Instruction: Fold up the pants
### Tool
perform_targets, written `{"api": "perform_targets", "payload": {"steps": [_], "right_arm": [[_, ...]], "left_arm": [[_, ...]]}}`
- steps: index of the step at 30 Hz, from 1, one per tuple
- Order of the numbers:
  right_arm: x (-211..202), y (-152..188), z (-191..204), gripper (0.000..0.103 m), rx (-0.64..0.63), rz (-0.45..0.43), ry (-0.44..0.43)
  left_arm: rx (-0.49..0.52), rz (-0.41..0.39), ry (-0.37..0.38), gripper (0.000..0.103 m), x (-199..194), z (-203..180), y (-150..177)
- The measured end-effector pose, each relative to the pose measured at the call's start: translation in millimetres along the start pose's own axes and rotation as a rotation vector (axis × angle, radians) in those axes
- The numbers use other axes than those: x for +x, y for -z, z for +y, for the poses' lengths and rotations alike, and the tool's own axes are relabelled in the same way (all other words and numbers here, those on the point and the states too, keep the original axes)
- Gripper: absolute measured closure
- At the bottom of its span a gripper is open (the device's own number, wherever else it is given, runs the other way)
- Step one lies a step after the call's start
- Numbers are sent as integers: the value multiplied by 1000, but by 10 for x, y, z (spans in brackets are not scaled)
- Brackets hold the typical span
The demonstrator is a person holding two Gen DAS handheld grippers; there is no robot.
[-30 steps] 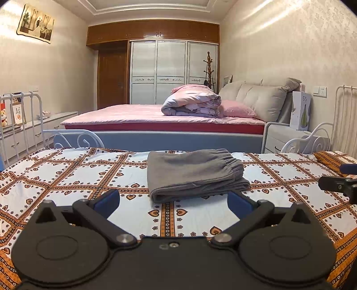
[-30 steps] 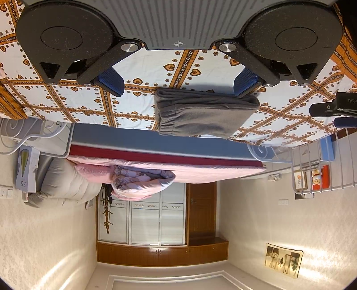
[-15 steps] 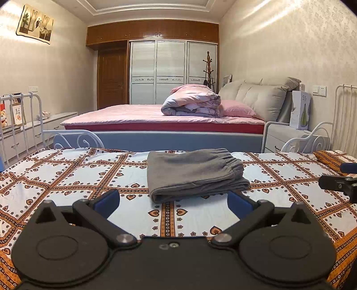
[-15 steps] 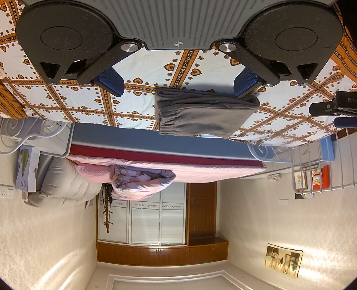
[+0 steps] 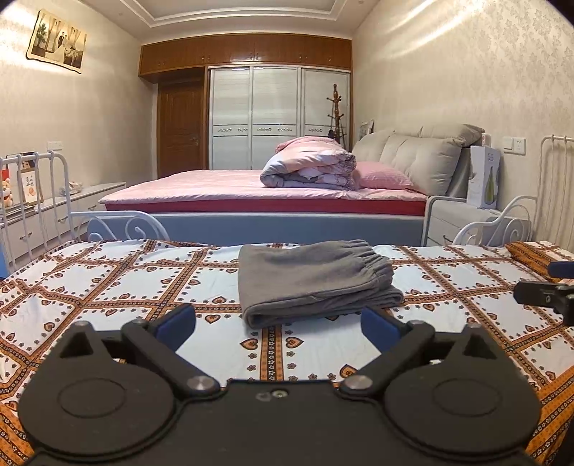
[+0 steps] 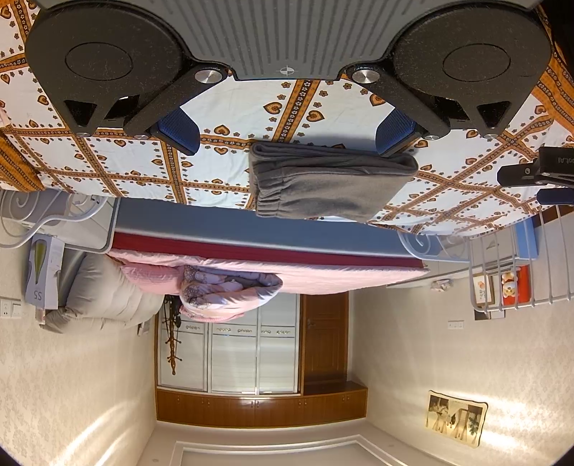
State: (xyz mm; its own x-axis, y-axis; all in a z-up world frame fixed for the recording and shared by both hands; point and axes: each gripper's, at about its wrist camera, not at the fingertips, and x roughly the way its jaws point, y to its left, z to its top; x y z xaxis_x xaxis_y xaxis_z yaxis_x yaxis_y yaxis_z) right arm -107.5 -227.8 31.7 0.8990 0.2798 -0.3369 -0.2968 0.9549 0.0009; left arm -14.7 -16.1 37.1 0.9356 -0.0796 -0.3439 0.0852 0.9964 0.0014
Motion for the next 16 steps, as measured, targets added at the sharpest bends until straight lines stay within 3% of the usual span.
{"api": "perform_targets", "payload": {"steps": [11,16], "right_arm": [[-1,-1,0,0,1,0,0],[0,-1,3,0,0,-1,0]], "left_arm": [[4,-16,5,16,-11,-8,8],[9,-12,3,11,-19,-31,5]]}}
